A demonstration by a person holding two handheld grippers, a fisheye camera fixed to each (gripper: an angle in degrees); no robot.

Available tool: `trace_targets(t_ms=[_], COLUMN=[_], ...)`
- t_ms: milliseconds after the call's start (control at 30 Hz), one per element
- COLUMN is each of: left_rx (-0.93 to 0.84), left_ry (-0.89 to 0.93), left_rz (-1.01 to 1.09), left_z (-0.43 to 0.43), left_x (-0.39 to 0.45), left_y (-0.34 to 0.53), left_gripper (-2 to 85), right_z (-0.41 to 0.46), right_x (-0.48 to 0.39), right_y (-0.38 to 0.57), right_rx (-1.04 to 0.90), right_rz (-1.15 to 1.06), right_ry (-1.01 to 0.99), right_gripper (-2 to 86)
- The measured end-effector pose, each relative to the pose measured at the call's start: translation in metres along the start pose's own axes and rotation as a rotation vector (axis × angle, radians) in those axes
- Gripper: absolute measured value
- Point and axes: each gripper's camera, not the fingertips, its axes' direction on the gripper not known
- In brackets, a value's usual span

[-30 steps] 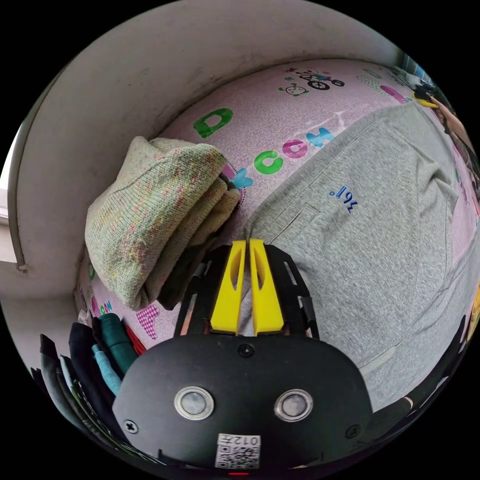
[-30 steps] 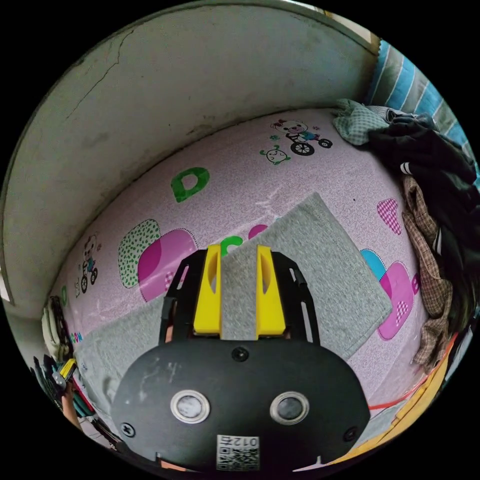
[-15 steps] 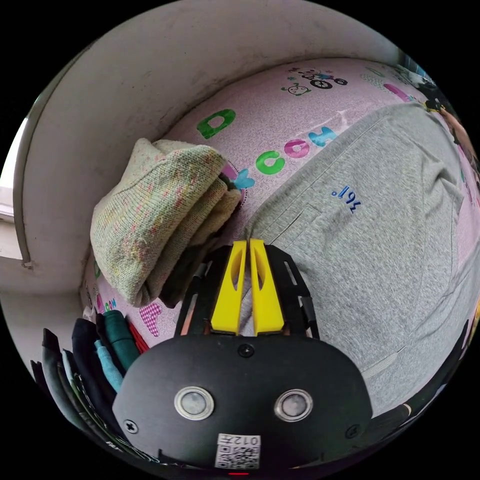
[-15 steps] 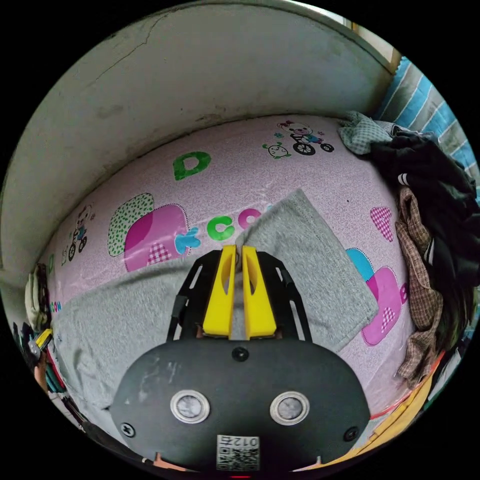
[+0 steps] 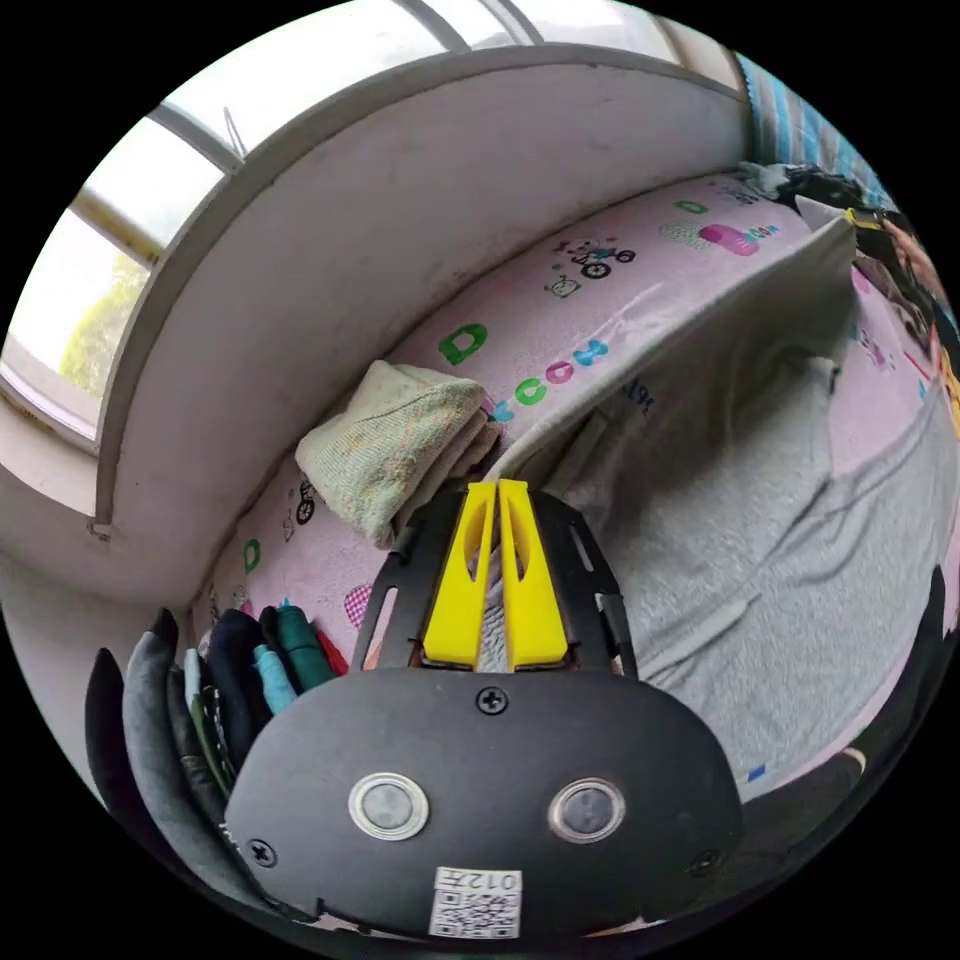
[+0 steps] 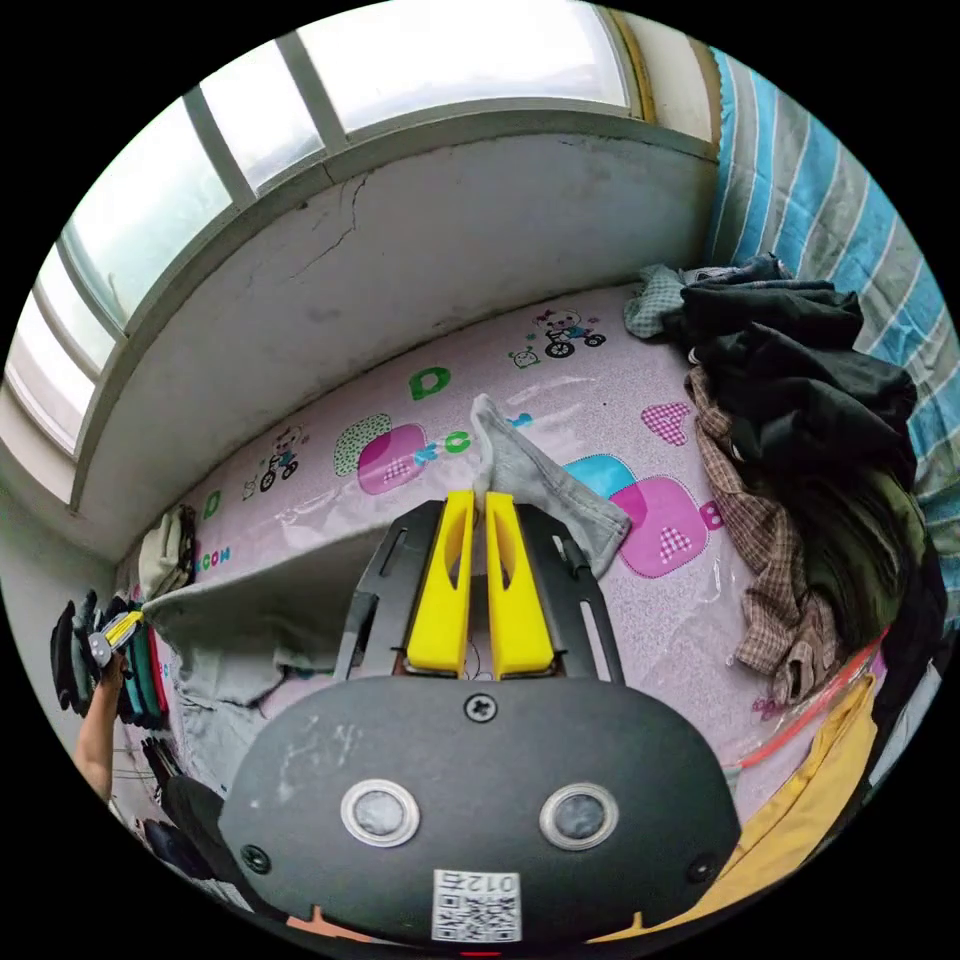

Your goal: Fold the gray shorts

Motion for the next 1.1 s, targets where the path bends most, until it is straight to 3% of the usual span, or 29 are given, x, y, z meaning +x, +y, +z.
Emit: trace_targets(t_ms=[333, 500, 733, 900, 1100], left_rx=[0.045, -0.09, -0.284, -0.323, -0.363], left_ry=[0.123, 0.248, 0.221, 0.196, 0.202], left_rz=[0.362, 0.47, 0.535, 0.524, 0.505], left_z=[-0.109, -0.086, -0.041, -0.032, -0.027], left_x=[0.066, 0.108, 0.155, 0.17, 0.175], left_y=[0.124, 0.156, 0.165, 0.167, 0.164], left_gripper=[-0.1, -0.1, -0.1, -0.1, 0.0], right_z=[-0.15, -0.157, -0.138, -0.174, -0.159], right_x=[0.091, 0.149, 0.166, 0.136, 0.048], right_y=[0.183, 0.301, 0.393, 0.37, 0.329], right_rx=[-0.043, -0.121, -0.122, -0.02, -0.155], right_rz=[0.159, 0.369, 0.529, 0.273, -0.183], right_ry=[-0.105, -0.19, -0.245, -0.035, 0.001], right_gripper=[-0.3, 0.4, 7.2, 12.5, 13.6])
